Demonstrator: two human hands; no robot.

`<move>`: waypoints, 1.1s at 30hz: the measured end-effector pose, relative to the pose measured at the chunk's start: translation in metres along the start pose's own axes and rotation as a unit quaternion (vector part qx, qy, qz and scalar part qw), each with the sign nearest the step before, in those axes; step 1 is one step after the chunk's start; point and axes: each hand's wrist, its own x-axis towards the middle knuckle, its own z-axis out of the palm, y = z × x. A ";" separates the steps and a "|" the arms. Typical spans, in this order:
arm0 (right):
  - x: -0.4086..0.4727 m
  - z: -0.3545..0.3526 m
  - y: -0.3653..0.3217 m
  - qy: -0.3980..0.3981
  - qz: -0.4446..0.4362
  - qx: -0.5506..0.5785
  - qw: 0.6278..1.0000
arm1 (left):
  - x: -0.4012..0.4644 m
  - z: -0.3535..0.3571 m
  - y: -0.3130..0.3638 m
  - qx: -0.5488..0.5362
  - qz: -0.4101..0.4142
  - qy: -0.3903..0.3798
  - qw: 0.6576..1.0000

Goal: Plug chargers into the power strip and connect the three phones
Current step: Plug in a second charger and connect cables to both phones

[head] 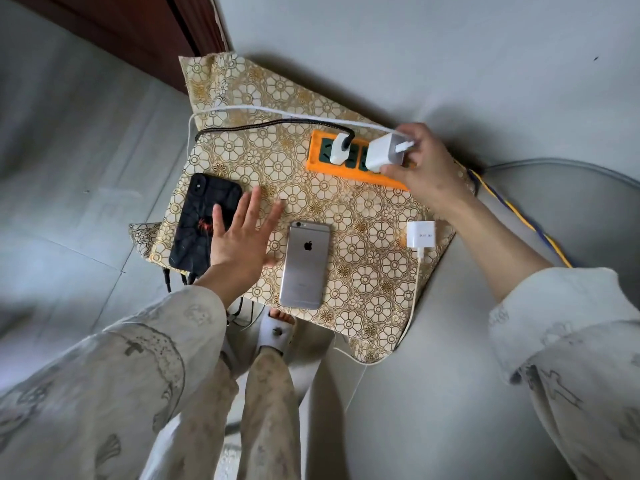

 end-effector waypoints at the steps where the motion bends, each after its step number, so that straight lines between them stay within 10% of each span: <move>1: 0.001 0.003 -0.001 -0.011 0.001 -0.002 1.000 | 0.000 0.000 0.000 0.000 0.000 0.002 1.000; 33: 0.018 0.018 -0.016 -0.001 -0.129 -0.284 0.950 | -0.004 -0.002 0.000 0.001 -0.002 -0.002 1.000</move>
